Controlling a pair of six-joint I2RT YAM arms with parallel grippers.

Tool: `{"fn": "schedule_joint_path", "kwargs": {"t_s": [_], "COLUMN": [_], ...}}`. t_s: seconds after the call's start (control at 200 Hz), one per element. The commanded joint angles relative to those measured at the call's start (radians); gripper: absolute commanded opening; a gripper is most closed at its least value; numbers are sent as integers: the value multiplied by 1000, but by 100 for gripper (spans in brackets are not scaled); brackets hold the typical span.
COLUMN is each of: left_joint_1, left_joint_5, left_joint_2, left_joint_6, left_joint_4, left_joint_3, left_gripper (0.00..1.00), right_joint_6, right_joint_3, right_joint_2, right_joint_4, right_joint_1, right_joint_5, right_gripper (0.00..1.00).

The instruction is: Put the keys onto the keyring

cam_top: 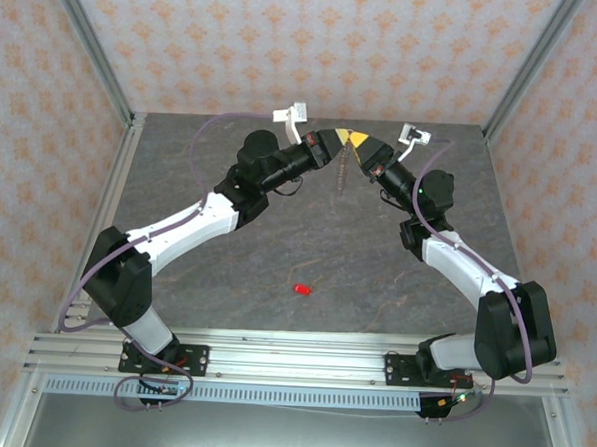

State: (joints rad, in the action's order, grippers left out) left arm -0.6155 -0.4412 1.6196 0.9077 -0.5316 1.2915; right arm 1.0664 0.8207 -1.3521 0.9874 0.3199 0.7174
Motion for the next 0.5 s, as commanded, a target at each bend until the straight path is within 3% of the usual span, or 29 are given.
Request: {"fn": "schedule_joint_path", "kwargs": {"t_s": [0.0, 0.07, 0.15, 0.495], "left_joint_1": [-10, -7, 5, 80], "left_joint_5": [-11, -24, -75, -388], "left_joint_2": [12, 5, 4, 71], "left_joint_6": [-40, -80, -133, -358], "left_joint_4": [17, 71, 155, 537], "left_joint_3": [59, 81, 127, 408], "left_gripper": [0, 0, 0, 0], "right_joint_6": [-26, -76, -124, -222], "right_joint_3": [-4, 7, 8, 41], "right_joint_2": [21, 56, 113, 229], "right_joint_4": [-6, -114, -211, -400], "right_joint_1": [5, -5, -34, -145], "right_joint_5": [13, 8, 7, 104], "right_gripper": [0, 17, 26, 25]}}
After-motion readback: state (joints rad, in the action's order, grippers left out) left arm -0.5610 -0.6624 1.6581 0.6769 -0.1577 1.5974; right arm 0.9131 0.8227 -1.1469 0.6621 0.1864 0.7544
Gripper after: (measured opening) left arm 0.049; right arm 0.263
